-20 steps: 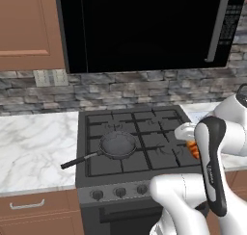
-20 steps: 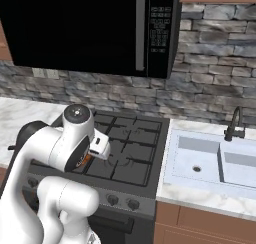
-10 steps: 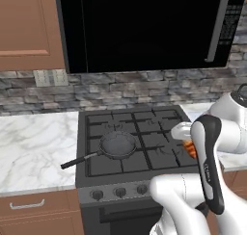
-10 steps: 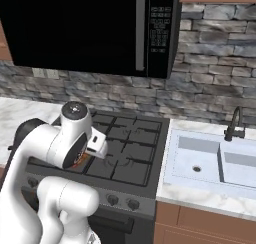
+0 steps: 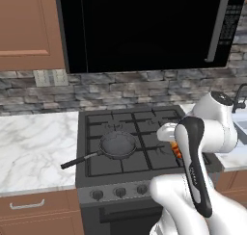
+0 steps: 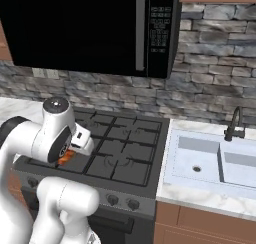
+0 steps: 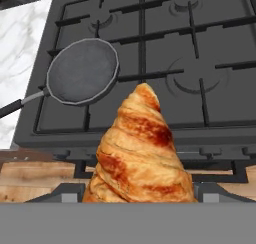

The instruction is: Pick the croissant and place it on the pan. Then turn on the stove to warm the croissant.

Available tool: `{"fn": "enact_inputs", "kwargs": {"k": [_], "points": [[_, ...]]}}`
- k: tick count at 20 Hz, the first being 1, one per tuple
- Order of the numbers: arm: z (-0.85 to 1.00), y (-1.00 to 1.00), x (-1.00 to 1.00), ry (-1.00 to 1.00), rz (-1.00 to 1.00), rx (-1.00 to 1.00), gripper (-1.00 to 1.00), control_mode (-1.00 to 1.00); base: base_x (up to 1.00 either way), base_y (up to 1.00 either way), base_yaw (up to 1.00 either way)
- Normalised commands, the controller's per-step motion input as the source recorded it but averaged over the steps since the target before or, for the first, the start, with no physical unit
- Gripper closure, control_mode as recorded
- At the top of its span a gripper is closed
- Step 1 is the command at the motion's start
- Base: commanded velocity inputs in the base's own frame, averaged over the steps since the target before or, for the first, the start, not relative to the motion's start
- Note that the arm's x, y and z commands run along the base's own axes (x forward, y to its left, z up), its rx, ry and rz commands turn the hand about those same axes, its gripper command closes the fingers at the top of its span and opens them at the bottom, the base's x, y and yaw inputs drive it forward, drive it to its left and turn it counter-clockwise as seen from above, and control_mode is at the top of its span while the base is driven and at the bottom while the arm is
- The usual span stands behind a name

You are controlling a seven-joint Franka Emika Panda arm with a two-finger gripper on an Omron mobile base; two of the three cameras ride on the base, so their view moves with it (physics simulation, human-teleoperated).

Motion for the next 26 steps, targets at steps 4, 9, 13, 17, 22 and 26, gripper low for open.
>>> {"fn": "enact_inputs", "kwargs": {"k": [4,9,13,17,22,26], "points": [[0.0,0.4,0.02,0.02,0.0,-0.02,1.0,-1.0,0.0,0.0,0.0],[0.0,0.25,0.09,0.0,0.0,0.0,1.0,-1.0,0.0,0.0,0.0],[0.0,0.13,0.13,0.0,0.0,0.0,1.0,-1.0,0.0,0.0,0.0],[0.0,0.2,0.16,0.01,0.0,0.0,1.0,-1.0,0.0,0.0,0.0],[0.0,0.29,0.21,0.04,0.0,0.0,1.0,-1.0,0.0,0.0,0.0],[-0.01,0.26,0.17,0.04,0.0,-0.01,1.0,-1.0,0.0,0.0,0.0]]}}
